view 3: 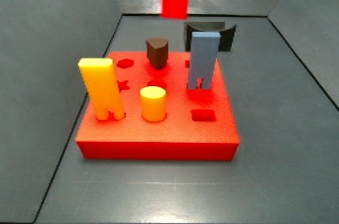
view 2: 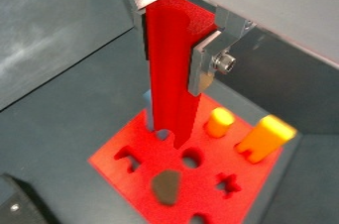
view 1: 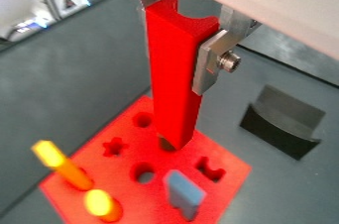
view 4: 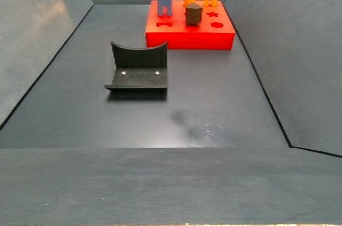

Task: Pick up the arch object. Move up. Rotate the arch object. Move to above the board. Insert the arch object.
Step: Insert the arch object.

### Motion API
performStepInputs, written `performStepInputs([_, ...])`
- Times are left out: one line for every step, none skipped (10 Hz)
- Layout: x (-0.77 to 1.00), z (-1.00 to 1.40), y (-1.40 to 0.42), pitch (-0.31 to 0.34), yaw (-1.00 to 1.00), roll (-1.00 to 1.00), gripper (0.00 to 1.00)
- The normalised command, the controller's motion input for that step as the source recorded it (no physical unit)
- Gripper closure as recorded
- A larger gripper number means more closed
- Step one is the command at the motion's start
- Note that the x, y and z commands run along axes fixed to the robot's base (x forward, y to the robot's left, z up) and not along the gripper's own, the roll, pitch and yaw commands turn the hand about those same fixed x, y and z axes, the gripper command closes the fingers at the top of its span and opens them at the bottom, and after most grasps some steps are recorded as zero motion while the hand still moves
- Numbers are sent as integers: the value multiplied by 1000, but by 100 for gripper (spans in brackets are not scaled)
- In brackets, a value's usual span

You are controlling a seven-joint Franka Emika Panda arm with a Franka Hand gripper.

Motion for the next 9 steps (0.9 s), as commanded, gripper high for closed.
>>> performStepInputs([880,-989,486,0,0,17,100])
performStepInputs([771,-917,343,0,40,70,100])
performStepInputs([597,-717,157,-1,246,114,100])
performStepInputs([580,-549,0,29,323,271,100])
performStepInputs([294,-534,-34,24,163,256,100])
performStepInputs([166,-451,0,0,0,127,100])
performStepInputs([91,-337,0,-6,0,50,100])
performStepInputs([146,-314,0,-43,-17,0,100])
performStepInputs([40,-269,0,-56,-89,0,100])
